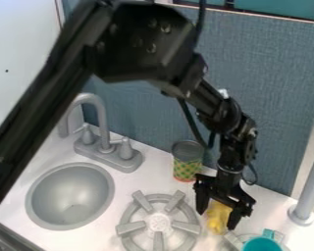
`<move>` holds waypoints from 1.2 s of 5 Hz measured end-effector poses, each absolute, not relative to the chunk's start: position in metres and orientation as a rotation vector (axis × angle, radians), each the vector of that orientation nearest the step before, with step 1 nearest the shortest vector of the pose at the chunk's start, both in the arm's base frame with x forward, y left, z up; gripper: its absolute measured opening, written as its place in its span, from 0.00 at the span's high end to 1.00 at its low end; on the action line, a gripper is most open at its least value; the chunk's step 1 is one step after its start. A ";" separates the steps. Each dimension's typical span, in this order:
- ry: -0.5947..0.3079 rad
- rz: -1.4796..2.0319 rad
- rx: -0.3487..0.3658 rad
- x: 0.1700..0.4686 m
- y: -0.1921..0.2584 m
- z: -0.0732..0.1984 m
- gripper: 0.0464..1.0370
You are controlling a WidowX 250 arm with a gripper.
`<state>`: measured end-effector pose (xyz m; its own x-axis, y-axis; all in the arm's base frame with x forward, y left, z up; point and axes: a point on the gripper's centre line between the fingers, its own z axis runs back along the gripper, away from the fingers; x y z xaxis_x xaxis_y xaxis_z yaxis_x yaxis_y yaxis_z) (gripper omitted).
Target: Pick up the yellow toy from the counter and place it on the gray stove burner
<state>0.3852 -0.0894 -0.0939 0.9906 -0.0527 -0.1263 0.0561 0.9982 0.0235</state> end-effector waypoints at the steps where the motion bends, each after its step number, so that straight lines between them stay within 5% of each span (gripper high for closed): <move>1: 0.150 -0.056 0.045 0.386 -0.087 -0.101 0.09; 3: 0.147 -0.047 0.044 0.385 -0.088 -0.101 0.66; 4: 0.125 -0.013 0.037 0.376 -0.085 -0.085 0.81; 5: 0.035 0.020 0.020 0.367 -0.082 -0.040 0.89; 6: 0.084 0.059 0.052 0.341 -0.063 -0.033 0.92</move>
<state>0.3407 -0.0626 -0.0327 0.9948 0.0608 -0.0820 -0.0564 0.9969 0.0542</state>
